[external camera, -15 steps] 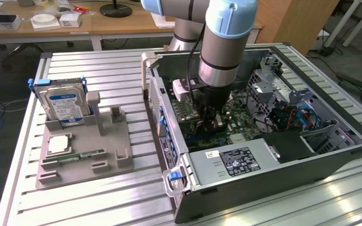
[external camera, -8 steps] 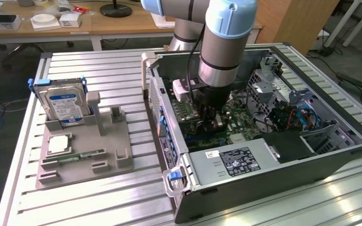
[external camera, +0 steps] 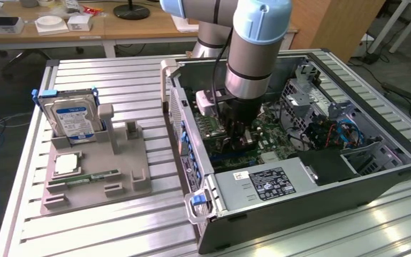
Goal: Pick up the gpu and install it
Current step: 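Insert the gpu into the slot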
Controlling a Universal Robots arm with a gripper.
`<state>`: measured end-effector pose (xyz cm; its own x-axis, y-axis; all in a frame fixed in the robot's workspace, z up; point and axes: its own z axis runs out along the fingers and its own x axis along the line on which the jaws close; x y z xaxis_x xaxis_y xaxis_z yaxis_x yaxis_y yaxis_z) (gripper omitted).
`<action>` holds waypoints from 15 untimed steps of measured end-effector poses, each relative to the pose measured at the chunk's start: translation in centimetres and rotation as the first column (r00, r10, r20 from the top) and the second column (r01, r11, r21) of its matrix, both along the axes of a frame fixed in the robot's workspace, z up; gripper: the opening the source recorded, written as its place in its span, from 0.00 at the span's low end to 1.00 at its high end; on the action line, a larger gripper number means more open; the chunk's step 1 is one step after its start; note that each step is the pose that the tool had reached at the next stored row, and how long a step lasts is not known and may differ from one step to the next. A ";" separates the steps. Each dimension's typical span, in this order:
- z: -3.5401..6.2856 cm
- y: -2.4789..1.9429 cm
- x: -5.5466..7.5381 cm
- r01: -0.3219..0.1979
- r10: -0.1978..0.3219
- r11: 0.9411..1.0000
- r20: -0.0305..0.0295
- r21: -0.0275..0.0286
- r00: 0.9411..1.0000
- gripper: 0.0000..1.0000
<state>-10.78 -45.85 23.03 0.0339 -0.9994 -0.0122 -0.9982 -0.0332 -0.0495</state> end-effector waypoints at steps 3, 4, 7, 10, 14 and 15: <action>-0.05 0.00 0.0 0.000 0.000 1.000 0.000 0.000 1.000 0.27; -0.07 0.00 0.0 0.000 0.000 1.000 0.000 0.000 1.000 0.27; -0.09 0.00 0.0 0.000 0.000 1.000 0.000 0.000 1.000 0.27; -0.09 0.00 0.0 0.000 0.000 1.000 0.000 0.000 1.000 0.27; -0.07 0.01 0.0 0.000 0.000 1.000 0.000 0.000 1.000 0.27; -0.07 0.01 0.0 0.000 0.000 1.000 0.000 0.000 1.000 0.27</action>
